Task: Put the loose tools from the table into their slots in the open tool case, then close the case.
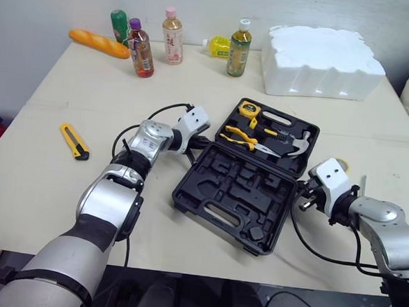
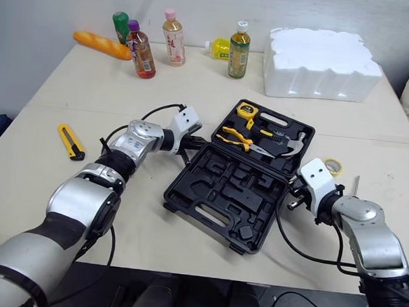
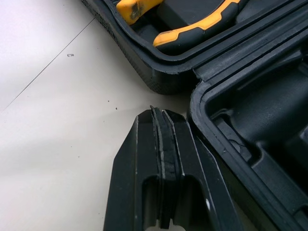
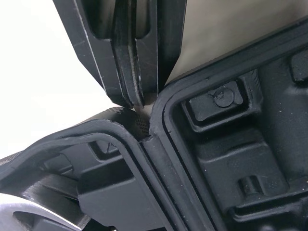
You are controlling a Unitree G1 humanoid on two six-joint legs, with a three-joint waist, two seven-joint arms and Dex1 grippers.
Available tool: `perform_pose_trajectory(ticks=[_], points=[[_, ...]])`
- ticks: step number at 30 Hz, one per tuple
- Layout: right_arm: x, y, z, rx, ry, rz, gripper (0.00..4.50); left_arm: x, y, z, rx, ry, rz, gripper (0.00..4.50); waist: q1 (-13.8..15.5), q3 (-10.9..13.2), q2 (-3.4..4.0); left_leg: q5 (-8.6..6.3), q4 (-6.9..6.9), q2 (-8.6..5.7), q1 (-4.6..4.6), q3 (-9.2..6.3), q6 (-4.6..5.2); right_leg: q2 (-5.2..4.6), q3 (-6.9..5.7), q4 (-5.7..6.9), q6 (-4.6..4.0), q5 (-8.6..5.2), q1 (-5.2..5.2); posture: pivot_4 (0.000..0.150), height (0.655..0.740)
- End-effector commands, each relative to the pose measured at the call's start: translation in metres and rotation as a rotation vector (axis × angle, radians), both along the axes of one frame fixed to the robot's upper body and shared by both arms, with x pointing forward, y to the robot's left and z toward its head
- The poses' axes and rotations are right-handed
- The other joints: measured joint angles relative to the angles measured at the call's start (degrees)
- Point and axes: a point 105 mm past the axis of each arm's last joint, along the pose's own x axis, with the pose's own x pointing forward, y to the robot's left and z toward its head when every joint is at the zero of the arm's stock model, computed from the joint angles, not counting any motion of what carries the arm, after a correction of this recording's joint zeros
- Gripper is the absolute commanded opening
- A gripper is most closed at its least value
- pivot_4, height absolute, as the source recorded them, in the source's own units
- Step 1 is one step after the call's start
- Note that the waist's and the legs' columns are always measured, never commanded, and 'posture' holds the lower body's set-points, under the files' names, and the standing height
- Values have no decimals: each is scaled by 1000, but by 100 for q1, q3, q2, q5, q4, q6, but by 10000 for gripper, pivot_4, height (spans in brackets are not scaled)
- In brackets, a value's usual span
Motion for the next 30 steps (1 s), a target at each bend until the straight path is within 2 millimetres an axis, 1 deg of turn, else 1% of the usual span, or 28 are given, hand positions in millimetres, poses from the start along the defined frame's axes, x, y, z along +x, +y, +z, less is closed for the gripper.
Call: perform_pose_trajectory(ticks=[1,3,6,9,12,16,18,22,26,30], points=[[5,7,14,-33,-55,50,0,-6,-16,6,-17,-15,-89,689,0,0,0,0,0,0,0,0,1,0,1,0,1,1,0,1500,7383],[5,10,15,-46,-55,72,0,-9,-17,5,-12,-8,-115,689,3,0,0,1,1,0,0,1,1,0,2,0,1,1,-1,1500,7383],[5,18,16,-109,-66,163,0,-17,-14,2,-1,-4,-189,689,-18,0,0,0,-1,-1,-1,5,1,1,5,0,1,2,-3,1500,7383],[3,17,15,-183,-58,244,0,-27,-6,-7,26,28,-267,689,-26,0,0,0,-6,-18,-1,11,1,2,7,0,1,2,-5,1500,7383],[3,16,17,-201,-61,278,0,-32,-2,-11,44,36,-306,689,-21,0,0,0,-8,-18,-3,9,1,5,6,1,1,2,-4,1500,7383],[2,32,25,-188,-83,405,0,-49,-1,-17,10,57,-394,689,-54,0,0,0,-7,-15,-4,10,1,2,7,0,4,3,-4,1500,7383],[2,38,24,-188,-86,445,0,-59,3,-18,-10,71,-425,689,-109,0,1,-1,-7,8,-3,9,1,4,7,1,4,3,-4,1500,7383],[-1,45,20,-190,-71,503,0,-70,16,-22,-12,81,-394,689,-151,0,1,-1,-7,12,-2,9,1,5,9,3,3,3,-3,1500,7383],[1,50,18,-191,-68,525,0,-88,28,-26,-9,114,-370,689,-186,-1,1,-3,-7,23,6,13,-4,13,14,6,1,4,-2,1500,7383],[4,48,24,-185,-97,525,0,-97,39,-29,-35,123,-275,689,-192,-1,1,-5,-7,26,14,22,-6,15,26,4,0,4,-2,1500,7383]])
